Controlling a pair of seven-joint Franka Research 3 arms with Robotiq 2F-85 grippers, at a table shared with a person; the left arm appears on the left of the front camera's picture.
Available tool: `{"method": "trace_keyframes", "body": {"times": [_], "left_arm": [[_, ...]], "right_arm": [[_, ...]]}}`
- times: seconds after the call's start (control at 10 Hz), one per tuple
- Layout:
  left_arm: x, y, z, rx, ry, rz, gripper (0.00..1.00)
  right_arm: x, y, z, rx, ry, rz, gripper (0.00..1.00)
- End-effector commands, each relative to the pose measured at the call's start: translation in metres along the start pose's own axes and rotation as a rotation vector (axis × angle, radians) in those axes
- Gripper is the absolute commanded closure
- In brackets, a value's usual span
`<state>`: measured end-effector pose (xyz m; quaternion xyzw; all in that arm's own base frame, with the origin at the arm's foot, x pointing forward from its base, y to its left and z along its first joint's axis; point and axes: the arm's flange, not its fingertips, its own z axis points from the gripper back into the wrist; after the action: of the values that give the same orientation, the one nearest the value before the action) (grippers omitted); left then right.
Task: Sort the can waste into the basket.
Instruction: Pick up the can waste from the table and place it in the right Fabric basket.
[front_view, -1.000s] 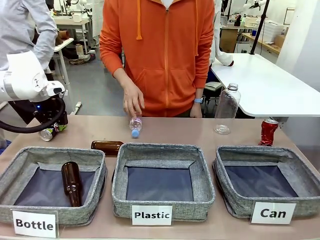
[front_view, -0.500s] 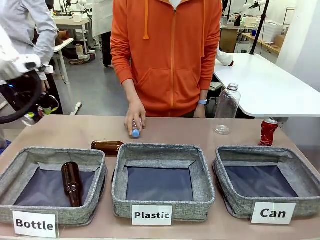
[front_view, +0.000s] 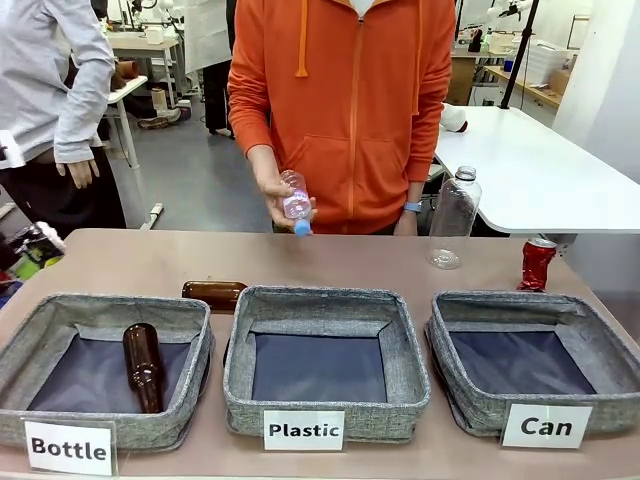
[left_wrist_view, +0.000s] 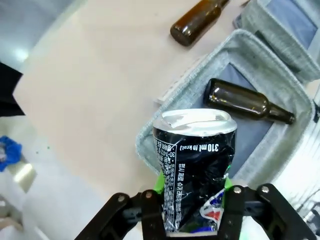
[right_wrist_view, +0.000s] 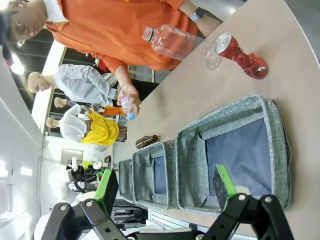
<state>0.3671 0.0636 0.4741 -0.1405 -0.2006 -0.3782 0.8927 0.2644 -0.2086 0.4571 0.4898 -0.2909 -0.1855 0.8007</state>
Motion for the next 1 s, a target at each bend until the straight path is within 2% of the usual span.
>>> {"method": "trace_keyframes", "body": {"times": [0.0, 0.2, 0.3, 0.4, 0.5, 0.6, 0.7, 0.8, 0.9], "left_arm": [[0.020, 0.011, -0.005, -0.012, 0.041, 0.007, 0.92], [0.020, 0.011, -0.005, -0.012, 0.041, 0.007, 0.92], [0.003, 0.000, -0.001, -0.006, 0.003, -0.004, 0.62], [0.032, -0.032, -0.034, -0.031, 0.070, -0.069, 0.62], [0.075, -0.079, -0.053, -0.082, 0.050, -0.234, 0.62], [0.112, -0.111, -0.068, -0.069, 0.073, -0.320, 0.62], [0.139, -0.129, -0.080, -0.089, 0.125, -0.422, 0.62], [0.153, -0.133, -0.089, -0.075, 0.164, -0.456, 0.62], [0.154, -0.132, -0.092, -0.039, 0.185, -0.430, 0.62]], "right_arm": [[0.003, -0.001, -0.001, 0.023, -0.014, 0.023, 0.00], [0.003, -0.001, -0.001, 0.023, -0.014, 0.023, 0.00], [0.003, -0.001, -0.001, 0.023, -0.014, 0.023, 0.00], [0.003, -0.001, -0.001, 0.023, -0.014, 0.023, 0.00], [0.003, -0.001, -0.001, 0.023, -0.014, 0.023, 0.00], [0.003, -0.001, -0.001, 0.023, -0.014, 0.023, 0.00], [0.003, -0.001, -0.001, 0.023, -0.014, 0.023, 0.00], [0.003, -0.001, -0.001, 0.023, -0.014, 0.023, 0.00], [0.003, -0.001, -0.001, 0.023, -0.014, 0.023, 0.00]]}}
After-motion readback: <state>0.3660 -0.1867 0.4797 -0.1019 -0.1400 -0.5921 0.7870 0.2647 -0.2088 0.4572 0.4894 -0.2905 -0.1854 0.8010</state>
